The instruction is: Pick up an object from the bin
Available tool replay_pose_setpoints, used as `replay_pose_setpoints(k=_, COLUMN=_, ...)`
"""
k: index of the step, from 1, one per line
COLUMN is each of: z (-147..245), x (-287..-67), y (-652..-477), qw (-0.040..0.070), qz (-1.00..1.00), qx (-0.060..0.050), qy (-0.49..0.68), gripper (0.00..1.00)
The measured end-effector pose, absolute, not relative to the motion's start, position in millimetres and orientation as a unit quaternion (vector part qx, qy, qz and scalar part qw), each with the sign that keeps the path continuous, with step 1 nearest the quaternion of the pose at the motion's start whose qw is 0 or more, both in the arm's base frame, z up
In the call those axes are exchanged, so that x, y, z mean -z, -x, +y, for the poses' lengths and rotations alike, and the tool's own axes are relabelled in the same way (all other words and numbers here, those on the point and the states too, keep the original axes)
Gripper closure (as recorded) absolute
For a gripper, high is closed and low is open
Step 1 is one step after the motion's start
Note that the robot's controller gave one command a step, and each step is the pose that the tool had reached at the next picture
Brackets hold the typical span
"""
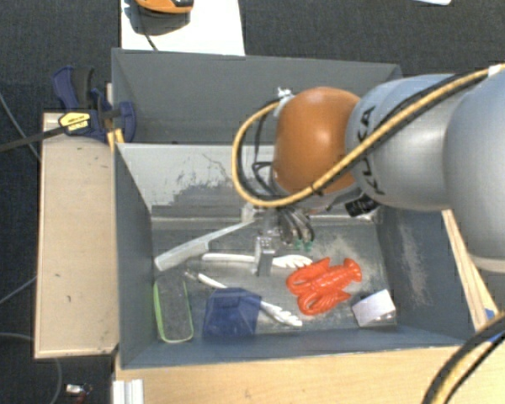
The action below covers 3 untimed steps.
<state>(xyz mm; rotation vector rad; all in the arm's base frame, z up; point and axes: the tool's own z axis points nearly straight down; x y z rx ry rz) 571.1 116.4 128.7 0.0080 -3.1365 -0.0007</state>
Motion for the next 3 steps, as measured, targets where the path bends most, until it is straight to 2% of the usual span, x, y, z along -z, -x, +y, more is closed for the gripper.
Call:
replay_pose_setpoints(k=1, z=116.0, x=-132.9, y=-573.2, qw=-0.001, qz=-1.000, qx=0.001, qy=-0.001, gripper=0.00)
replay_pose_setpoints(k=2, z=121.3, x=-98.1, y=-586.4, qw=-0.004, qz=-0.999, qx=0.002, qy=0.050, gripper=0.00)
replay_pose_setpoints(k=3, z=147.0, x=-69.7, y=-582.9, qw=-0.001, qz=-0.998, qx=0.002, qy=0.065, gripper=0.00)
